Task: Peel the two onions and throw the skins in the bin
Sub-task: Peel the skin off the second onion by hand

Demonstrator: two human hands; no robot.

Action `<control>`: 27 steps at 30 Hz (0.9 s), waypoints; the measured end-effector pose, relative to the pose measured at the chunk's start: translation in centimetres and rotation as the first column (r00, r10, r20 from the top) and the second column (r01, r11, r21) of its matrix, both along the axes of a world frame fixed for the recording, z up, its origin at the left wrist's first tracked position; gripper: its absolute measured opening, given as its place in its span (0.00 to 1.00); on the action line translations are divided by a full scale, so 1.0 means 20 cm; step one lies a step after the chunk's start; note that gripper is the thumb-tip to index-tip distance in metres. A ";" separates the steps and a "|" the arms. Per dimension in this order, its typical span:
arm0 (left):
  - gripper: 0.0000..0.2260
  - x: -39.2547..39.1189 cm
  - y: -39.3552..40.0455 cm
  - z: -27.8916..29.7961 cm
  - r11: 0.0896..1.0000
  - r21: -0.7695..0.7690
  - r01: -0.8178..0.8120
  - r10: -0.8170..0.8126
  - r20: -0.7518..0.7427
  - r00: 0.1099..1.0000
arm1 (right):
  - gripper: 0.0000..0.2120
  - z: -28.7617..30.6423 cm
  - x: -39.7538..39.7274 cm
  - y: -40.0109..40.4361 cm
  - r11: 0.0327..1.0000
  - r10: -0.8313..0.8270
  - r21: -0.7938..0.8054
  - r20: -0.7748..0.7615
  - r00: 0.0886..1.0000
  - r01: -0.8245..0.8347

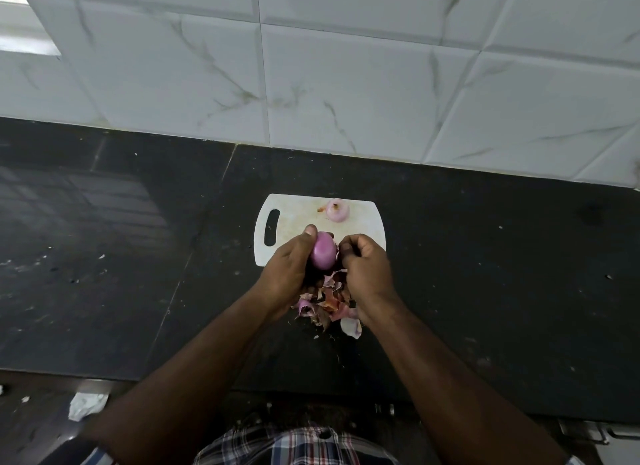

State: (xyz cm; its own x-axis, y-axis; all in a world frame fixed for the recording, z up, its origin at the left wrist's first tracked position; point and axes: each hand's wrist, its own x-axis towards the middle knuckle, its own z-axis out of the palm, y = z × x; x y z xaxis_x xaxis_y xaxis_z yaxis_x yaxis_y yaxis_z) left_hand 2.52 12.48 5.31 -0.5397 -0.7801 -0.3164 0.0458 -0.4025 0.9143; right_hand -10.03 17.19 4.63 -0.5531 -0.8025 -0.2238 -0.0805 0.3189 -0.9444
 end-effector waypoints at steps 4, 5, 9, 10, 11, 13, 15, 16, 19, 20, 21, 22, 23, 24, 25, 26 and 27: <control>0.28 0.03 -0.02 0.00 0.995 0.081 -0.056 0.057 -0.010 0.998 | 0.14 0.00 -0.06 0.01 0.997 -0.080 0.032 0.179 0.981 0.075; 0.28 0.05 -0.03 0.00 0.994 0.091 -0.057 0.056 0.014 0.998 | 0.16 0.01 -0.09 0.01 0.999 -0.029 0.031 0.108 0.994 0.026; 0.30 0.05 -0.02 -0.03 0.991 0.134 -0.027 0.016 0.080 0.997 | 0.07 0.01 -0.08 0.02 0.985 0.143 -0.098 0.020 0.989 -0.141; 0.29 0.04 -0.01 -0.03 0.988 0.151 -0.022 0.011 0.074 0.997 | 0.07 0.01 -0.05 0.02 0.978 0.170 -0.136 0.073 0.983 -0.159; 0.29 0.03 0.00 -0.03 0.986 0.165 -0.020 0.008 0.072 0.997 | 0.08 0.00 -0.03 0.02 0.976 0.167 -0.159 0.112 0.980 -0.148; 0.31 0.02 0.00 -0.03 0.985 0.172 0.004 -0.019 0.081 0.997 | 0.08 -0.02 -0.01 0.03 0.982 0.109 -0.168 0.152 0.982 -0.083; 0.33 0.03 -0.02 -0.04 0.983 0.180 0.040 -0.054 0.075 0.996 | 0.10 -0.03 -0.02 0.03 0.991 0.084 -0.119 0.141 0.986 -0.067; 0.33 0.04 -0.03 -0.05 0.982 0.185 0.047 -0.060 0.070 0.996 | 0.12 -0.03 -0.04 0.02 0.994 0.083 -0.081 0.096 0.992 -0.075; 0.32 0.05 -0.06 -0.07 0.986 0.165 0.030 -0.050 0.119 0.992 | 0.15 -0.04 -0.08 0.00 0.994 0.102 -0.044 -0.039 0.994 -0.103; 0.33 0.05 -0.06 -0.07 0.987 0.159 0.027 -0.048 0.130 0.990 | 0.15 -0.03 -0.08 -0.01 0.987 0.148 -0.063 -0.020 0.989 -0.149; 0.33 0.04 -0.06 -0.07 0.989 0.144 0.029 -0.049 0.135 0.990 | 0.16 -0.01 -0.07 -0.02 0.973 0.221 -0.079 0.034 0.975 -0.218; 0.34 0.04 -0.06 -0.07 0.993 0.109 0.041 -0.057 0.146 0.988 | 0.18 0.00 -0.05 -0.02 0.950 0.308 -0.079 0.095 0.947 -0.301; 0.35 0.03 -0.06 -0.07 0.996 0.057 0.064 -0.072 0.164 0.984 | 0.23 0.00 -0.02 -0.02 0.925 0.380 -0.071 0.118 0.917 -0.374; 0.34 0.02 -0.07 -0.07 0.996 -0.002 0.090 -0.088 0.194 0.977 | 0.26 -0.01 -0.01 -0.02 0.913 0.409 -0.052 0.086 0.909 -0.405; 0.32 0.02 -0.07 -0.05 0.992 -0.064 0.113 -0.094 0.240 0.966 | 0.27 -0.03 0.01 -0.02 0.921 0.389 -0.052 0.041 0.920 -0.387; 0.28 0.01 -0.08 -0.05 0.981 -0.141 0.133 -0.084 0.313 0.946 | 0.26 -0.04 0.01 -0.03 0.941 0.332 -0.076 0.025 0.943 -0.330; 0.25 0.02 -0.09 -0.04 0.959 -0.233 0.162 -0.058 0.399 0.915 | 0.24 -0.05 0.00 -0.03 0.959 0.270 -0.105 0.058 0.961 -0.263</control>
State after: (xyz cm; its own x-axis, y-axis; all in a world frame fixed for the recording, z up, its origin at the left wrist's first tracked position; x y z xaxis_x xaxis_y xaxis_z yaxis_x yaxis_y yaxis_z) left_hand 2.85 10.67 4.55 -0.5035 -0.8048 -0.3144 -0.3610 -0.1347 0.9228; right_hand -10.11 16.54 3.66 -0.3020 -0.9379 -0.1704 -0.0818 0.2035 -0.9756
